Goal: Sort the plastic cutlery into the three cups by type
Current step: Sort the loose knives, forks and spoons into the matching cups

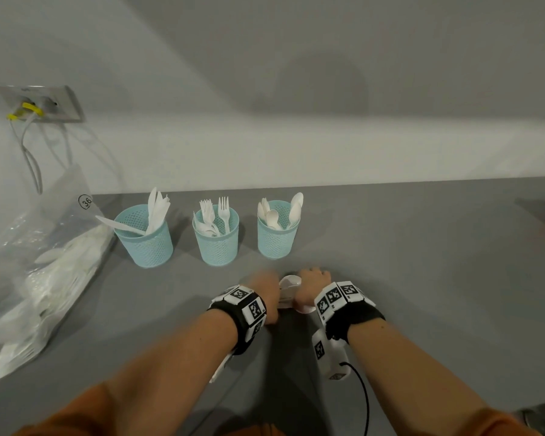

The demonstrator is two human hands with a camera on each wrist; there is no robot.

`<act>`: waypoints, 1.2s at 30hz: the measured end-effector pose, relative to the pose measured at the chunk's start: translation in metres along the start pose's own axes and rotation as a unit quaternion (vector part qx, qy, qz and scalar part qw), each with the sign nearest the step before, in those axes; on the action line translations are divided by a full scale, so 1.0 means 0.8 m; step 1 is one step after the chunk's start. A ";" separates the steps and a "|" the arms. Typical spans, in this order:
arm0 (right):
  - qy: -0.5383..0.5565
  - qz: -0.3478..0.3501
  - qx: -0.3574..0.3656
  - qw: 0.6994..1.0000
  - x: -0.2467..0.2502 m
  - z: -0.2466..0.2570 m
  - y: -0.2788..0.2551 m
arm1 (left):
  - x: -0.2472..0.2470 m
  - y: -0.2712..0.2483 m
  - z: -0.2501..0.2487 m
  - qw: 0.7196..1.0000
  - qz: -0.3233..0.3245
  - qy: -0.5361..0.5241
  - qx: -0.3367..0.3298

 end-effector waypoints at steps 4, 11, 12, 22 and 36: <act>0.002 0.040 0.004 0.999 -0.008 0.002 0.002 | -0.003 0.000 0.004 1.000 0.000 -0.012 -0.019; 0.003 0.050 -0.019 0.999 -0.011 -0.001 -0.006 | -0.008 -0.002 0.010 0.998 0.012 -0.004 -0.068; -0.003 0.044 -0.018 0.999 -0.011 0.002 -0.009 | -0.007 -0.003 0.012 0.997 0.013 -0.004 -0.072; 0.134 0.043 0.068 0.988 0.017 0.021 -0.021 | 0.001 -0.021 0.043 0.986 0.049 -0.115 -0.106; 0.470 -0.105 0.205 0.852 0.075 0.111 -0.051 | 0.048 -0.072 0.131 0.823 -0.039 -0.564 -0.052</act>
Point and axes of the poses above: each hand's wrist, its own y-axis towards the middle knuckle, its own x-axis out of the back of the hand, z = x × y, the point moved 7 cm from there along y, towards the middle knuckle, and after that the axes turned 8 degrees about y, right-handed, at the moved point
